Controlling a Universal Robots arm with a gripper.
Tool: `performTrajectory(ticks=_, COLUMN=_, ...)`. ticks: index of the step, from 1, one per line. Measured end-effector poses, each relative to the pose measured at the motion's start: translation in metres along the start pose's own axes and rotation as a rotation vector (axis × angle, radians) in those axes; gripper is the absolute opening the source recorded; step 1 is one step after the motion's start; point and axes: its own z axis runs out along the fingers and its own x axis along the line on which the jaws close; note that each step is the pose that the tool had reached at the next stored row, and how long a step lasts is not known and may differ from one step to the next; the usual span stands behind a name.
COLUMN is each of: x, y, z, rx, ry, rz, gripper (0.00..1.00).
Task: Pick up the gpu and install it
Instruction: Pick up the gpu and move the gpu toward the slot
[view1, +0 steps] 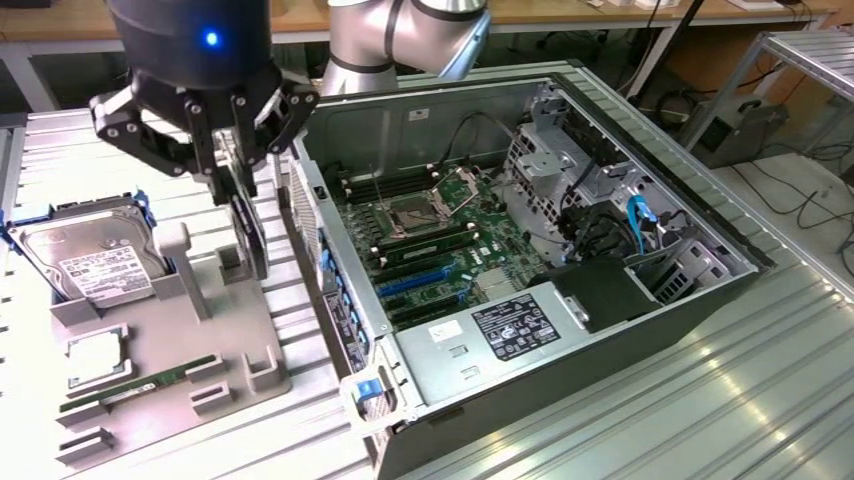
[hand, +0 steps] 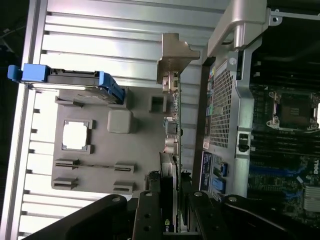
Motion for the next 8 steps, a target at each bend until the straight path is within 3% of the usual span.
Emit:
performTrajectory(ticks=5, x=-0.013, y=-0.0014, z=-0.0301, rx=-0.0014, ry=0.0137, rz=-0.002, gripper=0.26)
performTrajectory(ticks=8, x=-0.021, y=-0.0022, z=-0.0422, rx=-0.002, ry=0.0209, rz=-0.003, gripper=0.26)
